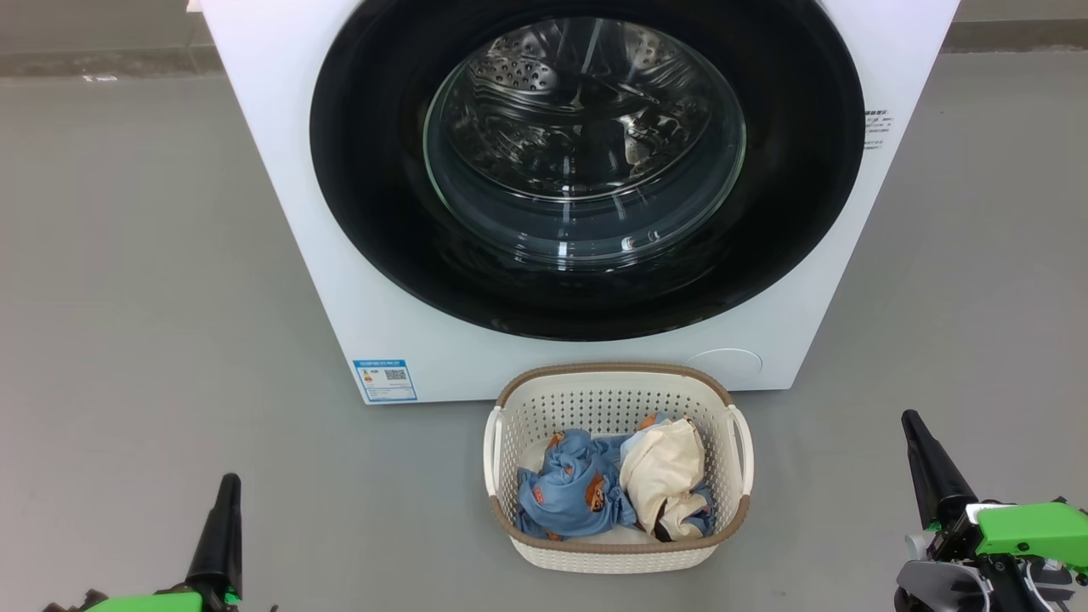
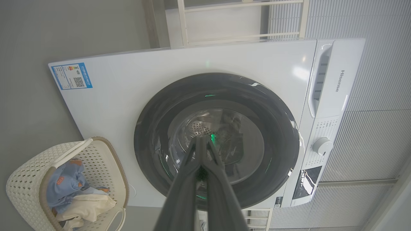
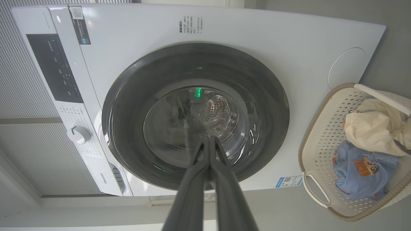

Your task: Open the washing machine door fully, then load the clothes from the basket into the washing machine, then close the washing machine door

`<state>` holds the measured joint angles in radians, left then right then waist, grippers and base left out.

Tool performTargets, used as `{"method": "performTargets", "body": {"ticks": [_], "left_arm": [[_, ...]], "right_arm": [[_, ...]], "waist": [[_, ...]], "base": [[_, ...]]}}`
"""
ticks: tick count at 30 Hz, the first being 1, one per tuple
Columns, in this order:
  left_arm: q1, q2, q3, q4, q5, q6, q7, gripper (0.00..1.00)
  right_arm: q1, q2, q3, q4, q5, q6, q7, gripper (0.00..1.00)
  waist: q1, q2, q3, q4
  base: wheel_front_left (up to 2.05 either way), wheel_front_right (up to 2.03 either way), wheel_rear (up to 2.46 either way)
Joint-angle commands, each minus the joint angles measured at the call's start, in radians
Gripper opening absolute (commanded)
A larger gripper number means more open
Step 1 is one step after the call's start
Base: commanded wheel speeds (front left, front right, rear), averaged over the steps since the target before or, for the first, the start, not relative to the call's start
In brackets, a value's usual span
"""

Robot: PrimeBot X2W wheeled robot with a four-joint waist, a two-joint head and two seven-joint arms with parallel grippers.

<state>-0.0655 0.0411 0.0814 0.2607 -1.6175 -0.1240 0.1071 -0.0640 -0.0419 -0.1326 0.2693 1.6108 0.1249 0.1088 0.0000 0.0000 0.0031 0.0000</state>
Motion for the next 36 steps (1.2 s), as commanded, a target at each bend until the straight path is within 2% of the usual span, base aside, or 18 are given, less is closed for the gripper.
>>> {"method": "performTargets", "body": {"ticks": [1,16,17,22,27,30,36], "left_arm": [[-0.043,0.009,0.033,-0.016,0.01,-0.007,0.007,0.0],[-0.043,0.009,0.033,-0.016,0.01,-0.007,0.007,0.0],[0.0,0.0,0.0,0.0,0.0,0.0,0.0,1.0],[0.019,-0.007,-0.004,0.024,0.002,0.001,-0.006,1.0],[0.019,-0.003,-0.011,0.014,0.013,0.001,-0.021,1.0],[0.021,0.003,-0.019,0.01,0.03,0.001,-0.03,1.0],[0.018,0.011,-0.025,0.002,0.079,0.0,-0.049,1.0]], "right_arm": [[-0.044,-0.008,0.018,-0.025,-0.003,0.006,0.005,0.0],[-0.044,-0.008,0.018,-0.025,-0.003,0.006,0.005,0.0],[0.0,0.0,0.0,0.0,0.0,0.0,0.0,1.0],[0.019,0.011,0.005,0.031,-0.001,0.0,-0.004,1.0],[0.017,0.008,0.014,0.028,-0.009,0.0,-0.018,1.0],[0.015,0.005,0.022,0.025,-0.018,0.0,-0.027,1.0],[0.007,-0.011,0.045,0.021,-0.057,0.001,-0.048,1.0]], "waist": [[0.0,0.0,0.0,0.0],[0.0,0.0,0.0,0.0],[0.0,0.0,0.0,0.0],[0.0002,0.0,0.001,0.0],[0.0023,0.0,-0.001,0.002],[0.0005,0.0,0.0,0.003],[0.0001,0.0,0.001,0.004]], "base": [[0.0,0.0,0.0],[0.0,0.0,0.0],[0.0,0.0,0.0],[0.0,0.0,0.0],[0.0,0.0,0.0],[0.0,0.0,0.0],[0.0,0.0,0.0]]}}
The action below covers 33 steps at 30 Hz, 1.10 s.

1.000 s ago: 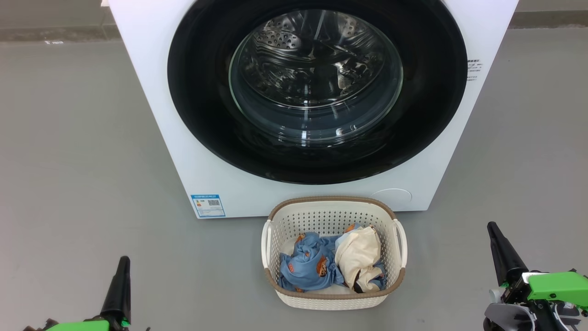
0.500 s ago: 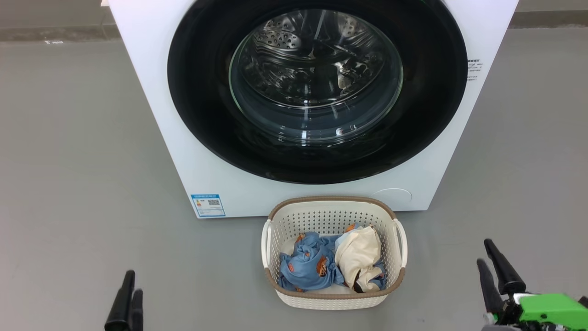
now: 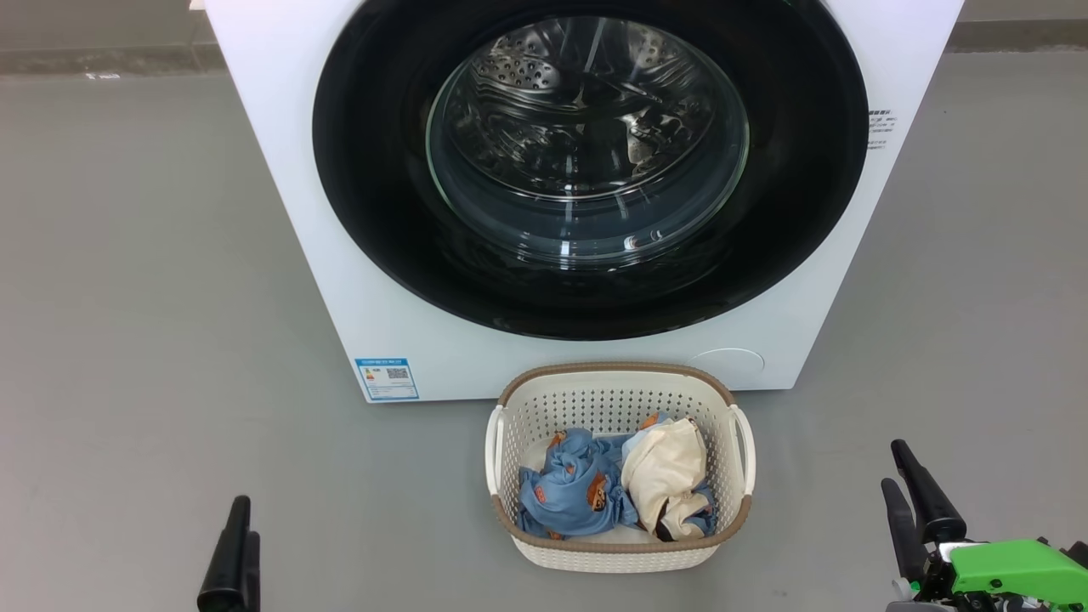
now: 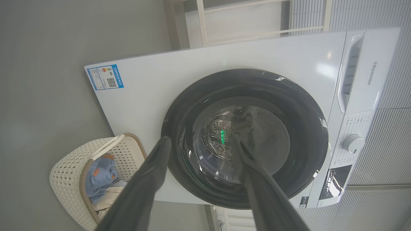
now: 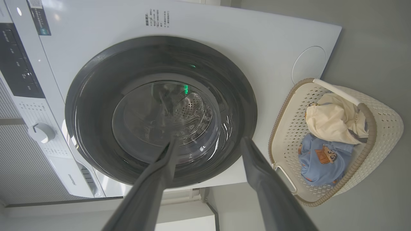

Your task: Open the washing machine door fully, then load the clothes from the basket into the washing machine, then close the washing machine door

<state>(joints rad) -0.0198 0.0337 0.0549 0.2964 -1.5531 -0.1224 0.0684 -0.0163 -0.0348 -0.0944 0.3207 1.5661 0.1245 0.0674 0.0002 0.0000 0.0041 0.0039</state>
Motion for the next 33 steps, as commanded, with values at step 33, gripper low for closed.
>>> {"method": "performTargets", "body": {"ticks": [33], "left_arm": [[-0.028,0.048,-0.059,-0.059,0.409,-0.003,-0.107,1.0]], "right_arm": [[-0.082,-0.092,0.146,-0.014,-0.394,0.003,-0.105,1.0]], "waist": [[-0.0001,0.0,-0.006,0.011]], "base": [[0.0,0.0,0.0]]}}
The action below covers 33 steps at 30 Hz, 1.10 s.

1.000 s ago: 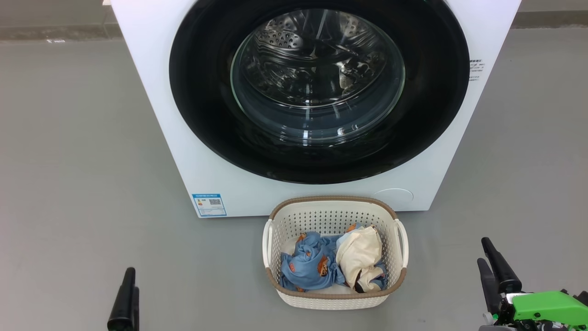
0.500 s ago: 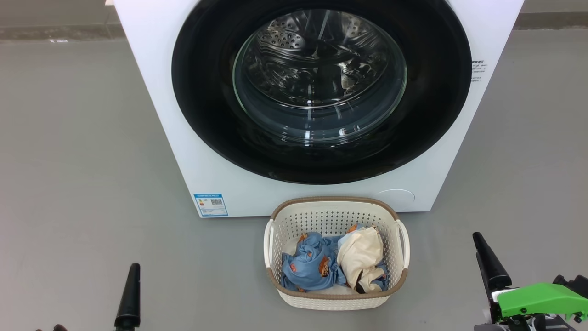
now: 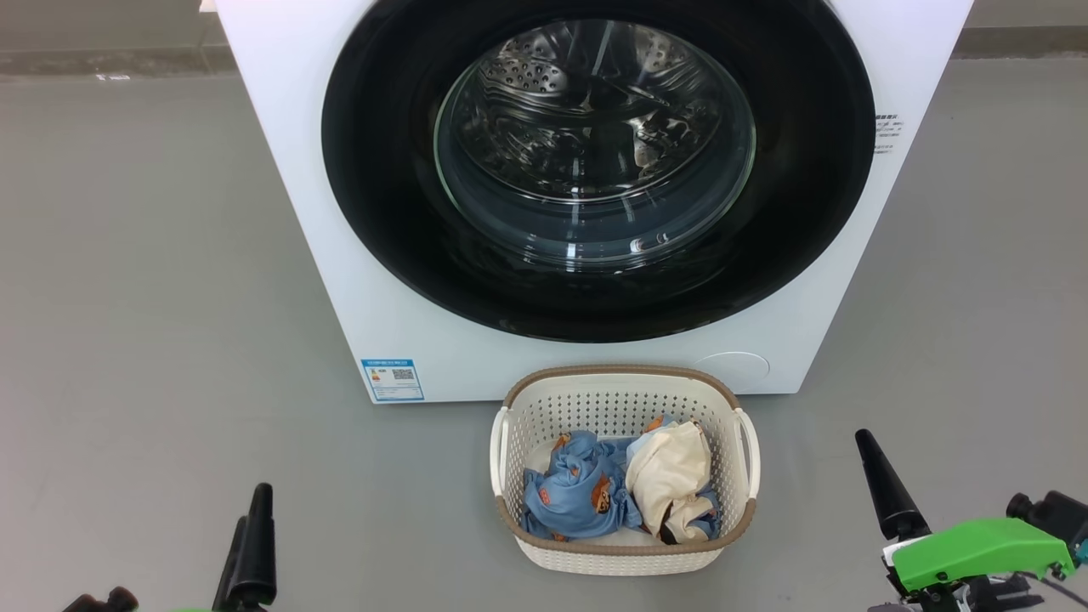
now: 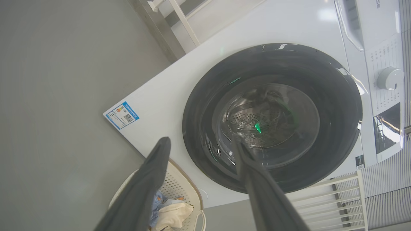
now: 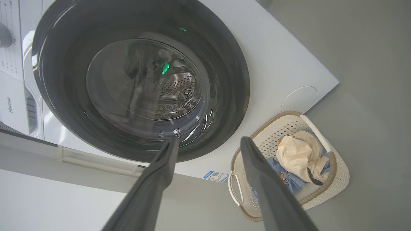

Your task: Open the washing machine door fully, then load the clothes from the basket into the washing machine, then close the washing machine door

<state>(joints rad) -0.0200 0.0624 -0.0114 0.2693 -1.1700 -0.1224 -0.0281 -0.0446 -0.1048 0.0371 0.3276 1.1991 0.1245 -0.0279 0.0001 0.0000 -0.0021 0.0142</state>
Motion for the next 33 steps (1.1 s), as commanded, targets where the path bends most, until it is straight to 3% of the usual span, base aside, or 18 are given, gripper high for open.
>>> {"method": "performTargets", "body": {"ticks": [1,33], "left_arm": [[-0.028,0.021,0.004,-0.034,0.034,-0.003,-0.013,1.0],[-0.037,0.046,-0.016,-0.018,0.467,-0.005,-0.105,1.0]], "right_arm": [[-0.054,-0.024,0.018,-0.02,-0.038,0.003,-0.012,1.0],[-0.078,-0.074,0.116,0.005,-0.381,0.004,-0.104,1.0]], "waist": [[0.0,0.0,0.0,0.001],[0.0,0.0,-0.002,0.008]], "base": [[0.0,0.0,0.0],[0.0,0.0,0.0]]}}
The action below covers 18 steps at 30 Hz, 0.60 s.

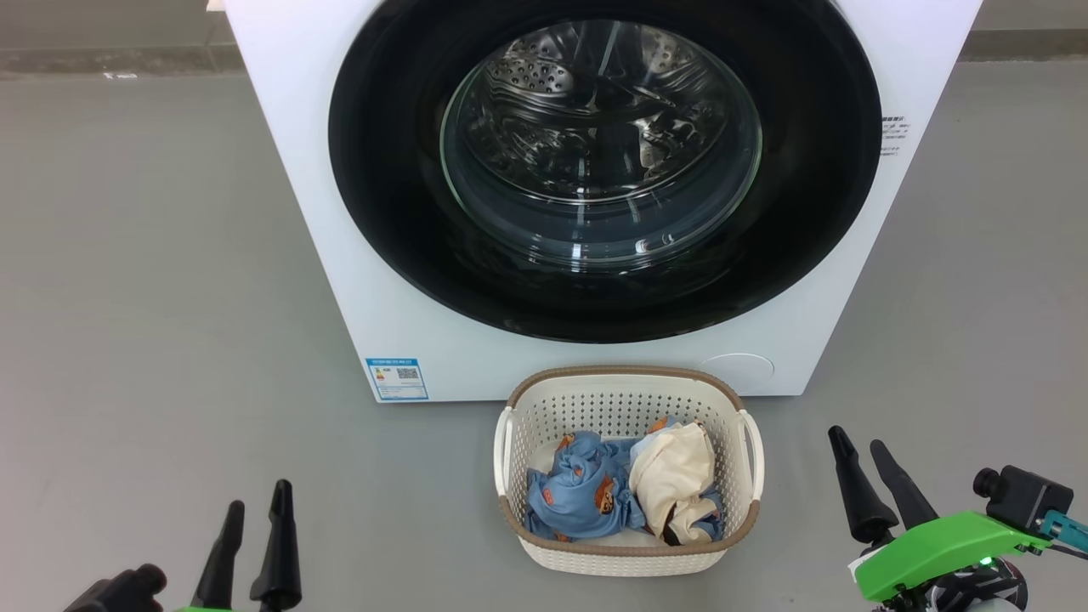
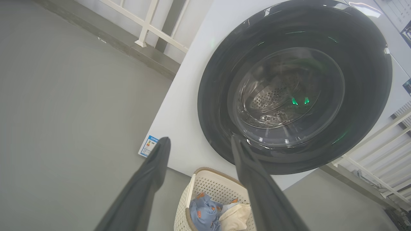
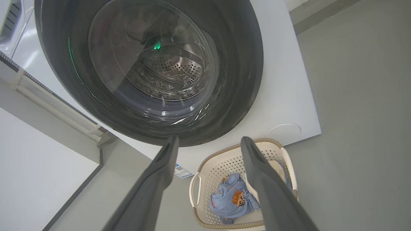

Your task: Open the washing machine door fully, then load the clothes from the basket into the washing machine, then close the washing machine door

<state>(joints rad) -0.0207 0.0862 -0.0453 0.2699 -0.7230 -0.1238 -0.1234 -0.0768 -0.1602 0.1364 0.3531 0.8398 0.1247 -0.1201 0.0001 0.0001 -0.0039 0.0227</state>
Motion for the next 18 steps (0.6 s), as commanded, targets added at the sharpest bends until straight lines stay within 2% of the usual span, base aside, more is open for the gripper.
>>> {"method": "performTargets", "body": {"ticks": [1,18], "left_arm": [[-0.037,0.024,0.017,-0.017,0.034,-0.004,-0.012,1.0],[-0.046,0.035,-0.004,-0.013,0.226,-0.005,-0.062,1.0]], "right_arm": [[-0.047,-0.02,0.02,-0.019,-0.032,0.004,-0.015,1.0],[-0.057,-0.046,0.066,-0.007,-0.202,0.005,-0.065,1.0]], "waist": [[0.0,-0.0001,0.0,0.0],[-0.0001,-0.0001,0.001,0.005]], "base": [[0.0,0.0,0.0],[0.0,0.0,0.0]]}}
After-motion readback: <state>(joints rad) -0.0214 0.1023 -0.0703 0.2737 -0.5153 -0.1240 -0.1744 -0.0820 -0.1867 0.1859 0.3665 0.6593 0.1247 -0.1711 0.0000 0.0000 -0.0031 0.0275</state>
